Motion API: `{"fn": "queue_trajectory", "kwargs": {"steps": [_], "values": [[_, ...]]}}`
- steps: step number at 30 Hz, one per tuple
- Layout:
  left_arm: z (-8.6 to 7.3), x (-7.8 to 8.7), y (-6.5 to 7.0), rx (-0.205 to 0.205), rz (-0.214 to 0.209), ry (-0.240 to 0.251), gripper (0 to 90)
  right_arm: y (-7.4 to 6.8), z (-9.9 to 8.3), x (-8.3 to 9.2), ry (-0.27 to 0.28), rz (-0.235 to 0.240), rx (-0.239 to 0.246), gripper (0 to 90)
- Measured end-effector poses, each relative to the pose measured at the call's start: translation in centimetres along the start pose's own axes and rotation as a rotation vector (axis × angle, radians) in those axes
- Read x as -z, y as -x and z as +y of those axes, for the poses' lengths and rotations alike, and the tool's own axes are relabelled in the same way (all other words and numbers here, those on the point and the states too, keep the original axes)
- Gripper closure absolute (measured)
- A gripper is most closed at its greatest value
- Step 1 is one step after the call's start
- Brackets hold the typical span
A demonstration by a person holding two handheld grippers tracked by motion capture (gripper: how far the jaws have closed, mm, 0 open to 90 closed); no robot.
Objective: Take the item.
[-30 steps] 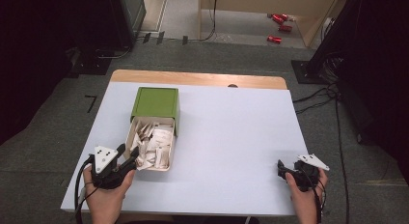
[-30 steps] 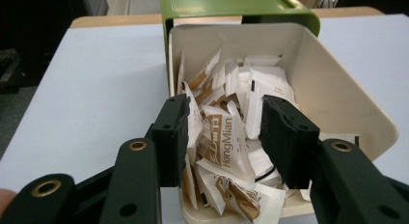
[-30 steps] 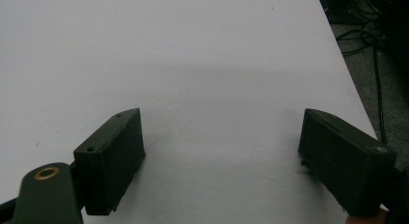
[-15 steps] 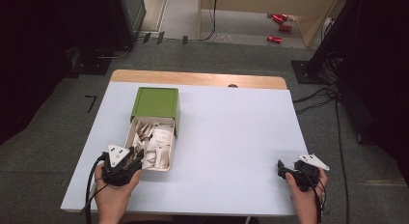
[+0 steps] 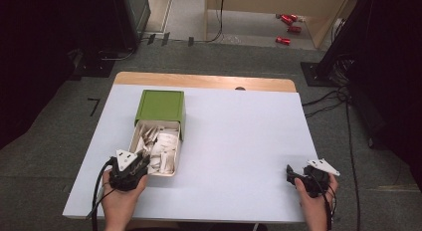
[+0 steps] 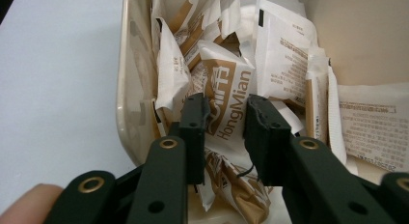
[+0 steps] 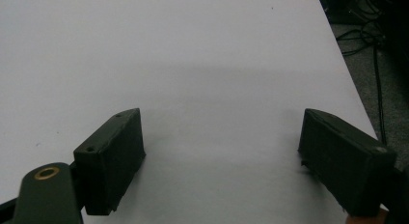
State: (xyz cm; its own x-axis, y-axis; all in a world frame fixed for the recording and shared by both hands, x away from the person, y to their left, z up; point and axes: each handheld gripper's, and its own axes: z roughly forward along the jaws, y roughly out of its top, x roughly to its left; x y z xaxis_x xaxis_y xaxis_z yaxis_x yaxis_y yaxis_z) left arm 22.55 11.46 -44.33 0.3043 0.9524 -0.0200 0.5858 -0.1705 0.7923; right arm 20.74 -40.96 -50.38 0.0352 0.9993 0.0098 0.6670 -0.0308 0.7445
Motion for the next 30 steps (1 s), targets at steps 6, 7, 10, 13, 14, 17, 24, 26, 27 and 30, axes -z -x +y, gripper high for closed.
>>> {"fn": "queue_trajectory", "kwargs": {"steps": [6, 7, 10, 13, 14, 17, 24, 26, 27, 30], "values": [[0.1, 0.4, -0.2, 0.007, -0.016, 0.014, 81.2, 0.0, 0.0, 0.0, 0.0, 0.0, 0.0, 15.9], [0.2, 0.5, -0.3, 0.007, -0.019, 0.017, 81.9, 0.0, 0.0, 0.0, 0.001, 0.0, 0.001, 15.9], [0.4, 0.7, -0.4, 0.01, -0.028, 0.02, 83.4, 0.0, 0.0, 0.0, 0.0, 0.0, 0.0, 15.9], [0.5, 1.0, -0.5, 0.011, -0.039, 0.03, 84.2, 0.0, 0.0, 0.0, 0.001, -0.001, 0.001, 15.9], [0.6, 1.1, -0.5, 0.013, -0.048, 0.034, 84.5, 0.0, 0.0, 0.0, 0.0, 0.0, 0.0, 15.9], [0.8, 1.4, -0.4, -0.001, -0.059, 0.045, 85.5, 0.0, 0.0, 0.0, 0.0, 0.0, 0.0, 15.9], [1.3, 2.2, -0.4, -0.004, -0.078, 0.067, 86.7, 0.0, 0.0, 0.0, 0.0, 0.0, 0.0, 15.9], [1.4, 2.4, -0.5, 0.001, -0.079, 0.072, 86.8, 0.0, 0.0, 0.0, 0.0, 0.0, -0.001, 15.9], [1.5, 2.5, -0.6, 0.004, -0.078, 0.075, 86.8, 0.0, 0.0, 0.0, 0.001, 0.0, 0.001, 15.9], [1.7, 2.8, -0.8, 0.012, -0.077, 0.084, 86.9, 0.0, 0.0, 0.0, 0.001, 0.0, 0.001, 15.9]]}}
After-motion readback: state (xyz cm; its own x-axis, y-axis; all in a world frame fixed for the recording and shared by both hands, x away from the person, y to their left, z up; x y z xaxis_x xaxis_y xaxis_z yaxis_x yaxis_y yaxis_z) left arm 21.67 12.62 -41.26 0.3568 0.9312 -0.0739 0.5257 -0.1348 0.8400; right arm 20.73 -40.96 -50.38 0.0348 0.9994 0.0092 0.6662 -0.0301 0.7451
